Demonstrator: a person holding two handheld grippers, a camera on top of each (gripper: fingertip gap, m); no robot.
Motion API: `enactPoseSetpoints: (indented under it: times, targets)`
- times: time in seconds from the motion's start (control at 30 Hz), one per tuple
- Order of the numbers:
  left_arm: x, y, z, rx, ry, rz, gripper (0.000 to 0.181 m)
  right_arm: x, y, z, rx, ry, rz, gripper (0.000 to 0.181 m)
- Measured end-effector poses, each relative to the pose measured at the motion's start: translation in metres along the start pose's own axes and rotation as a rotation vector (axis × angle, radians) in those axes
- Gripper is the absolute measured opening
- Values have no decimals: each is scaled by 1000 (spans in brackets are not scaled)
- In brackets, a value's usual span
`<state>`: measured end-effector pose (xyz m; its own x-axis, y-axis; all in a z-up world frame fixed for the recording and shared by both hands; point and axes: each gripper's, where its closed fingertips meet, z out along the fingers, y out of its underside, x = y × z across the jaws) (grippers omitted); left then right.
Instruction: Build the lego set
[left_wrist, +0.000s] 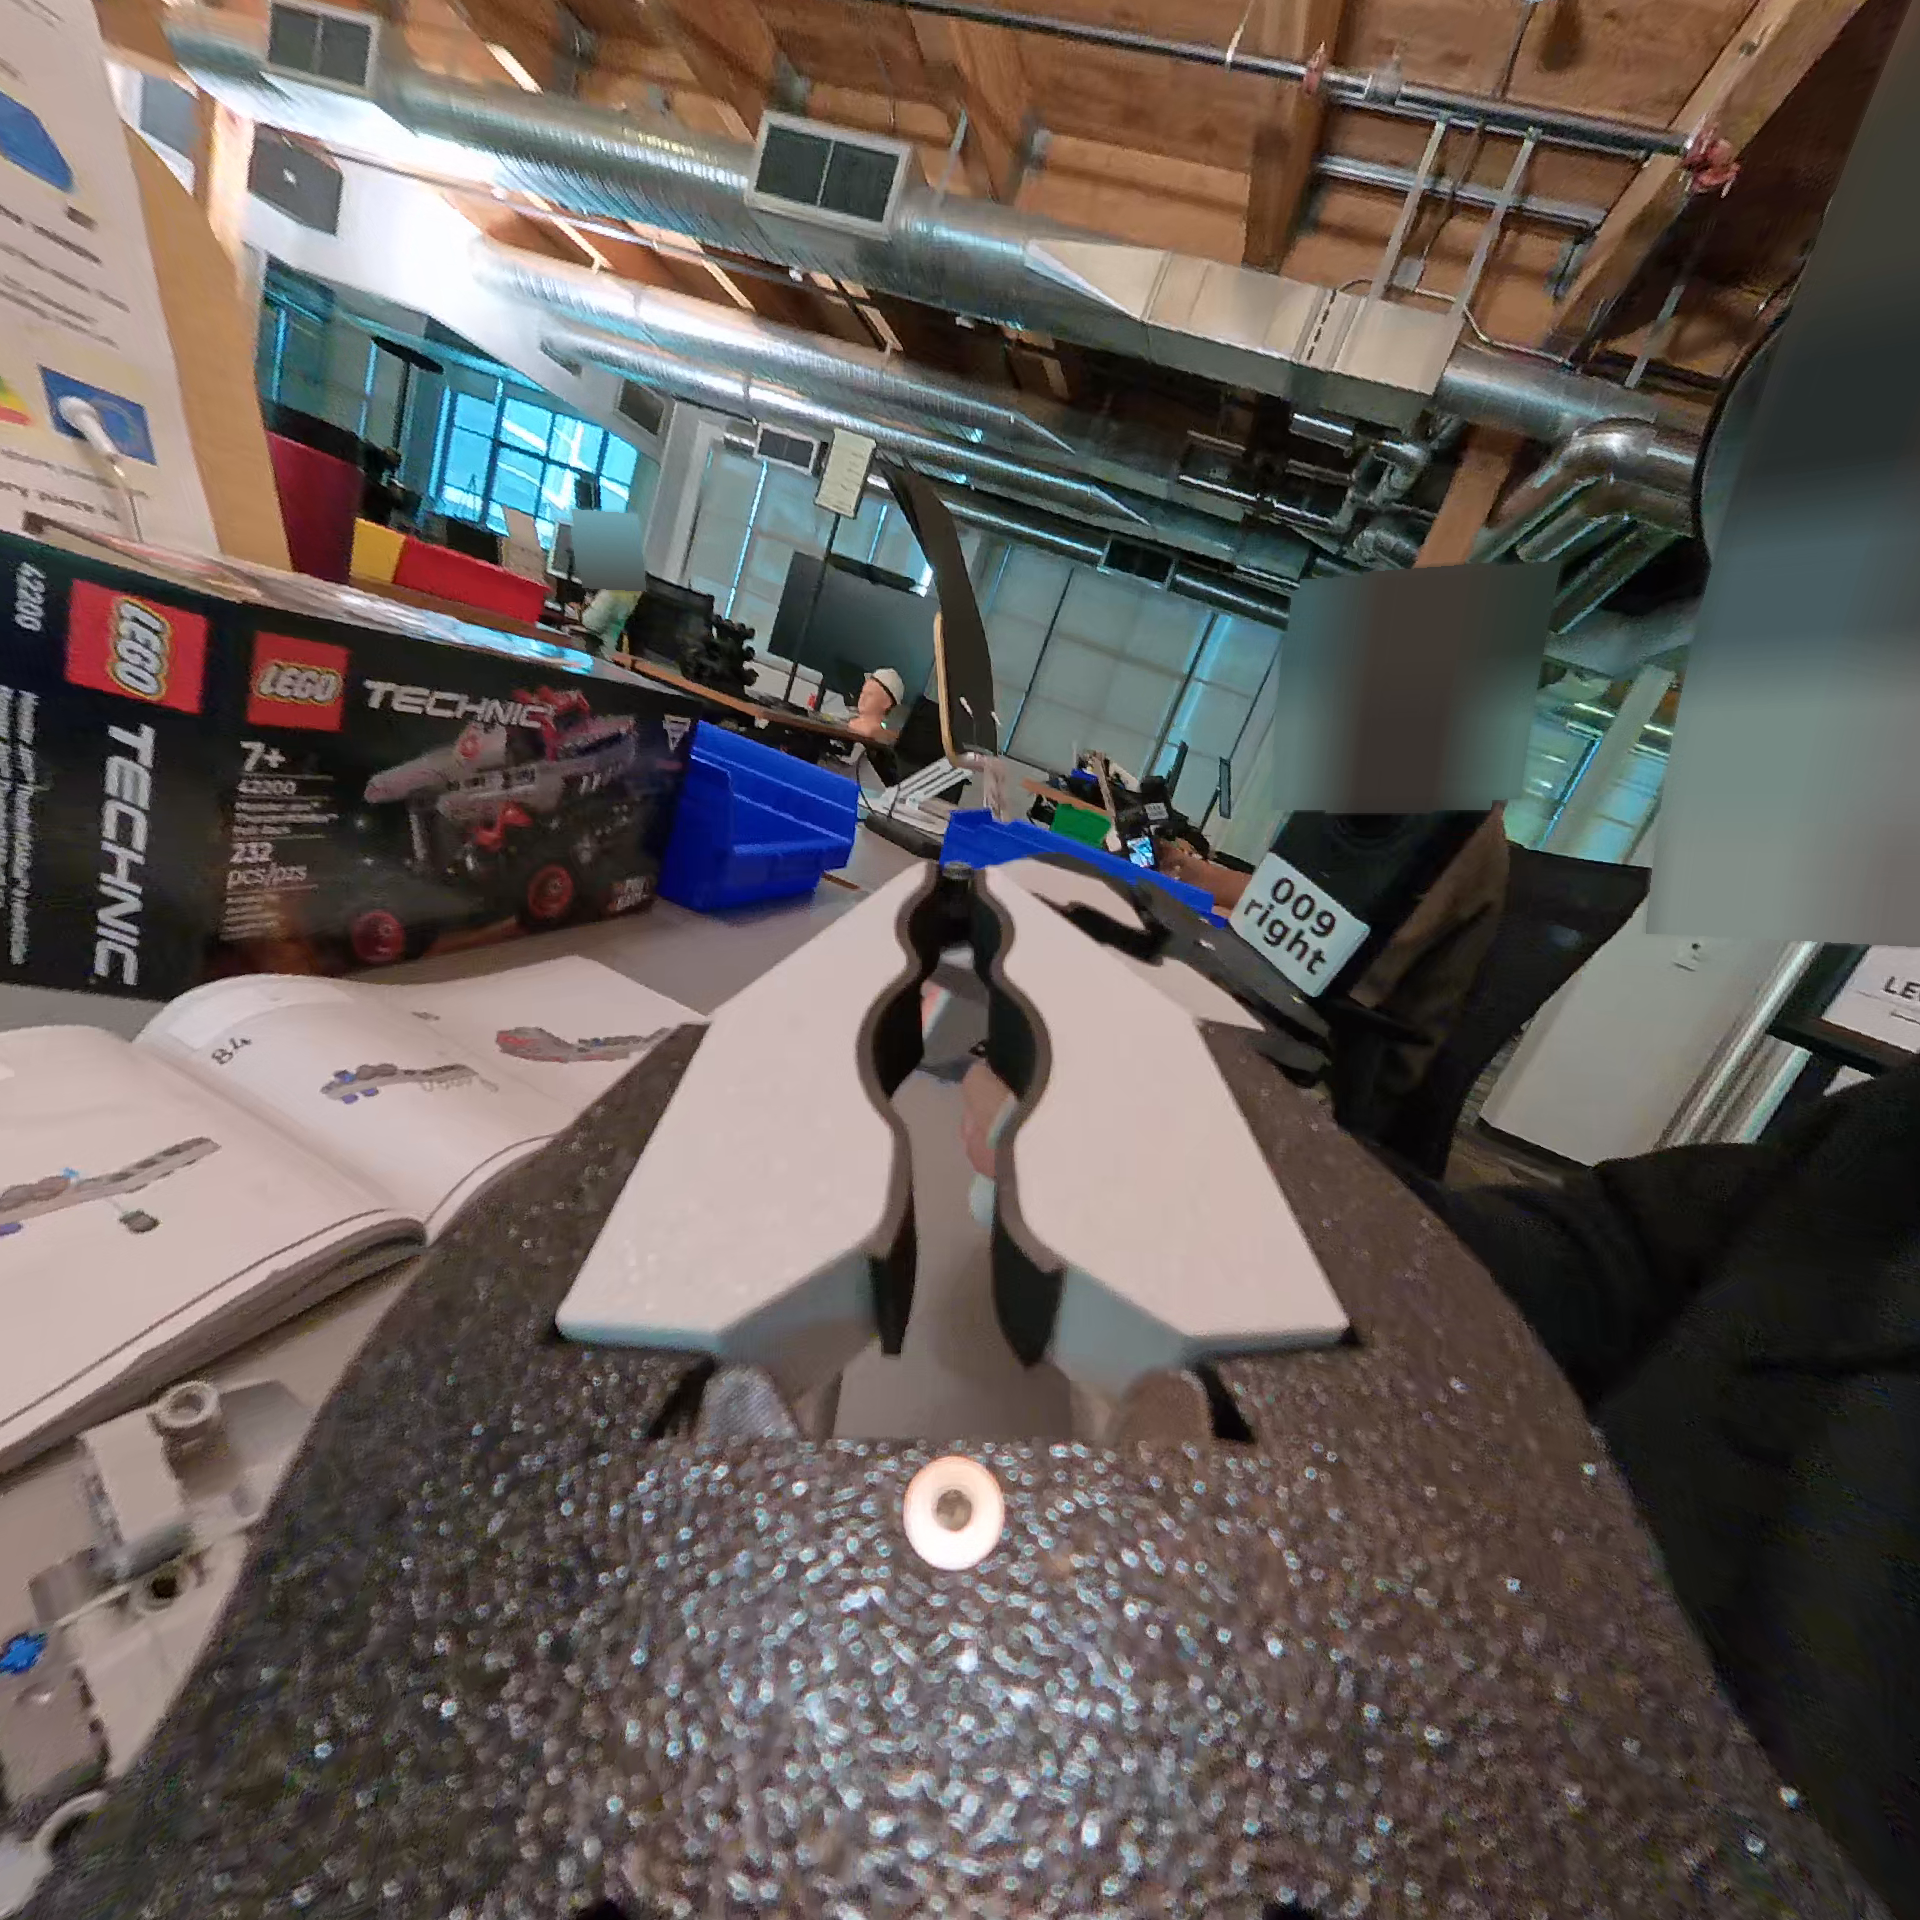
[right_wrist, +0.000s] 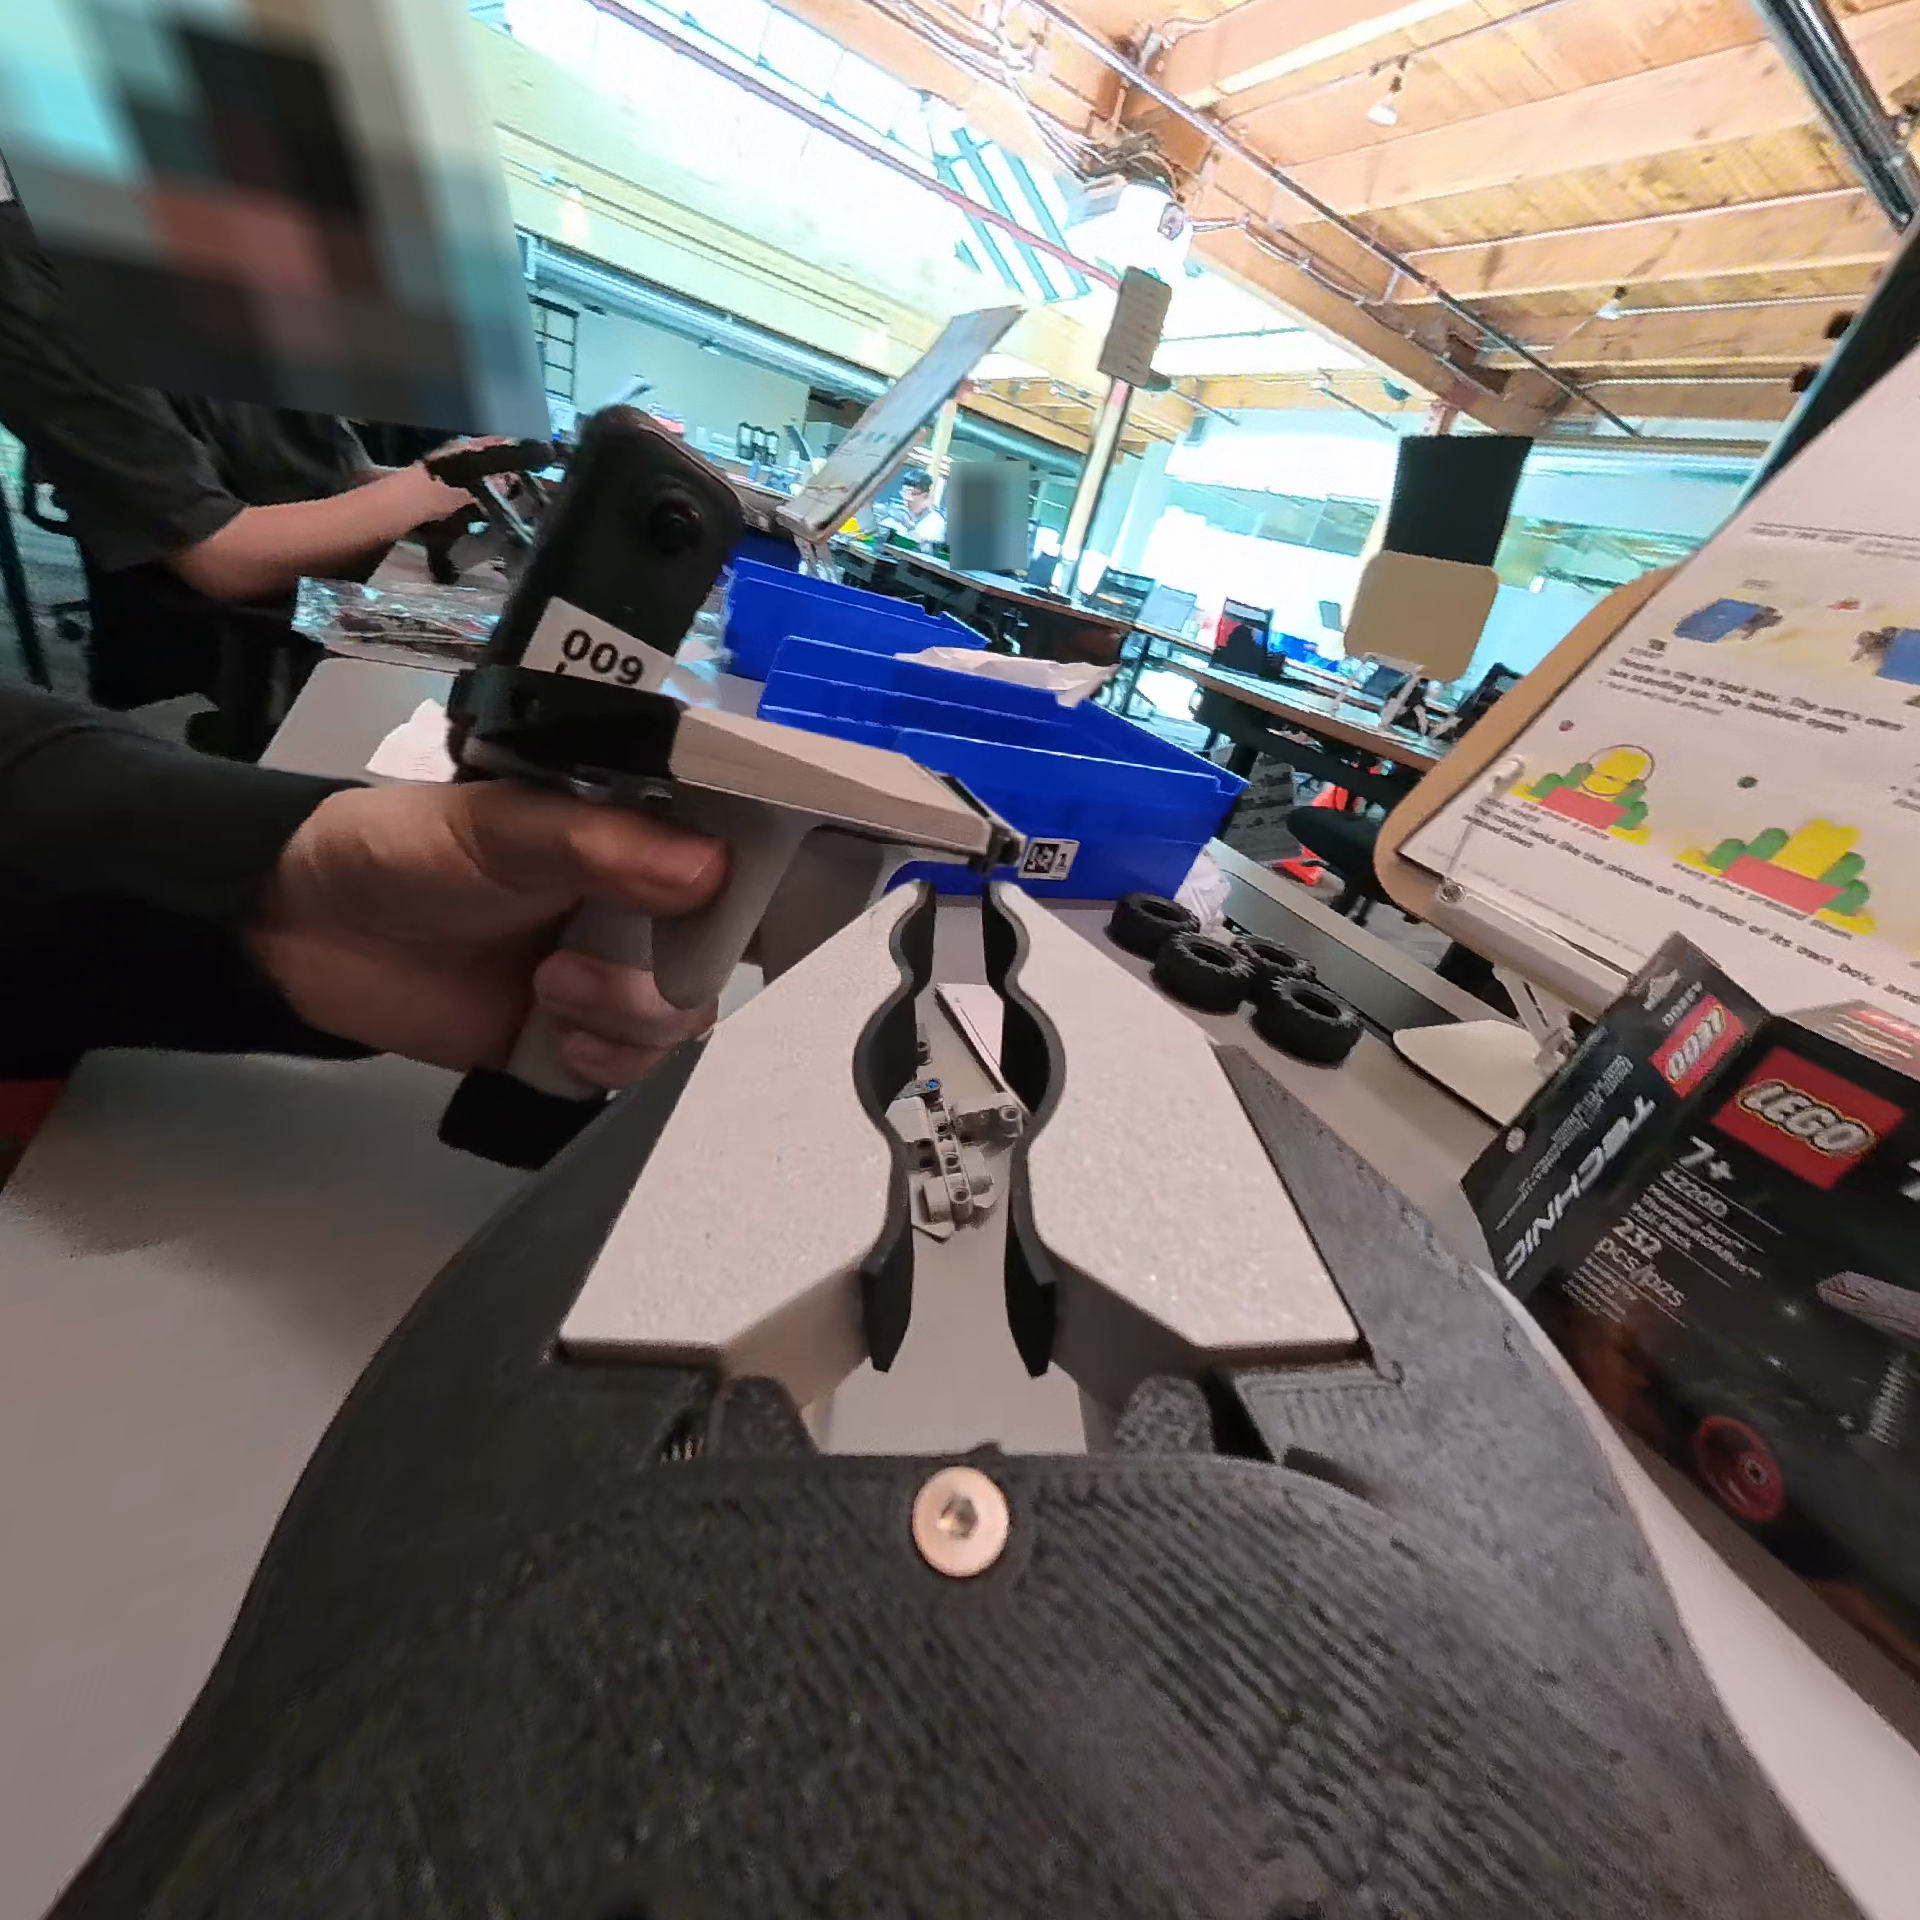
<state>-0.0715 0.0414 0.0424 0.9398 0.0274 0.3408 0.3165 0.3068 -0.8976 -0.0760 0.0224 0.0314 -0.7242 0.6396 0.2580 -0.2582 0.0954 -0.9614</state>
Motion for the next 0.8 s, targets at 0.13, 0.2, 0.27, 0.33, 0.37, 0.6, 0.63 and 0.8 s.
enactPoseSetpoints:
  times: [0.13,0.2,0.27,0.33,0.37,0.6,0.63,0.8]
  targets:
    - [3,0,3,21,-1,-26,2,7,-3,0,3,92,-34,5]
    - [3,-1,5,27,-14,-18,2,7,-5,-2,7,116,-63,3]
    - [5,-2,5,17,-21,27,2,9,-5,-2,-4,148,-106,1]
    - [3,0,5,-27,-41,103,2,9,-5,-3,-16,165,-152,0]
    - [2,1,4,-54,-50,155,2,10,-3,-3,-30,172,-174,0]
    - [3,-5,1,-65,-90,210,1,6,-1,0,-28,164,-178,0]
    - [3,-5,1,-55,-87,166,1,5,-3,1,-9,163,-174,3]
    - [9,-6,6,53,-24,-62,2,10,-11,-1,24,227,-146,10]
